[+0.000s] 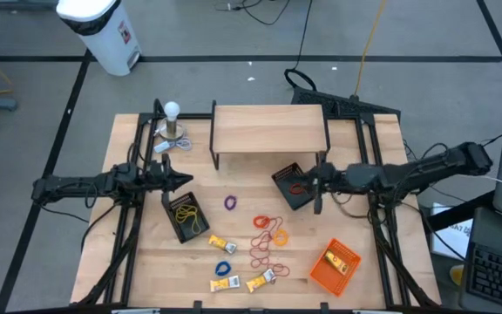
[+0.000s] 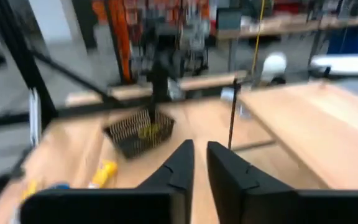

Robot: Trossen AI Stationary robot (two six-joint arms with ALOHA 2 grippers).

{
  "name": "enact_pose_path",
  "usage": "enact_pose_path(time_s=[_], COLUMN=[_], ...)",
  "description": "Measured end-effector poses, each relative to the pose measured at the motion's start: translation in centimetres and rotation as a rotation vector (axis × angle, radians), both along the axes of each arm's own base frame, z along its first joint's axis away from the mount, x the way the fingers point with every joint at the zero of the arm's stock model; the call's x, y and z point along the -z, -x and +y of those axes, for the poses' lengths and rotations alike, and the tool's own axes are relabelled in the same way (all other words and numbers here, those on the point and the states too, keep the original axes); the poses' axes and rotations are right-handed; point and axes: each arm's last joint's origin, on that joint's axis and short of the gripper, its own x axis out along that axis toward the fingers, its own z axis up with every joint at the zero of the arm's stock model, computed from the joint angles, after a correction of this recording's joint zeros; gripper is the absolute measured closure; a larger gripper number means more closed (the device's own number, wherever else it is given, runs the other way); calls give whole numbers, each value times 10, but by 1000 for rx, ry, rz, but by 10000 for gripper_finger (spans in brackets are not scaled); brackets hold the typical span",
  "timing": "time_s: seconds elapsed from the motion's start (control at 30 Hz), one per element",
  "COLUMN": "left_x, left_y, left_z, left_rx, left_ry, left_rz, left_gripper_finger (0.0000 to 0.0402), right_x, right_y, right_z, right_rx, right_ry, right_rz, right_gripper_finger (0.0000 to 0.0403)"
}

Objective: Pick & Place Office Desk Supplies
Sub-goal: Put the orange spring keychain into the right black bin

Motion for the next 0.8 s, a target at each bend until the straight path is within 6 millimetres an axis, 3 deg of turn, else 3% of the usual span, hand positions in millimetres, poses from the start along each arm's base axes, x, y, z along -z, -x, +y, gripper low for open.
enact_pose_path(time_s=[0.2,0.37,0.63,0.8], left_x=[-1,-1,-2,-14], left_y=[0,0,0,1], left_z=[0,0,0,1], left_rx=[-13,2,2,-41], left_ry=[5,33,48,-5], left_rz=[-12,-18,-30,-147], left_gripper_finger=[382,389,394,390], right_x=[-19,-22,-11,-3], right_y=[-32,-52,-94,-124], right_z=[14,20,33,41], right_rx=[-34,-38,-59,-92], right_ry=[28,29,72,98], right_rz=[79,110,227,355], right_gripper_finger=[274,229,226,230])
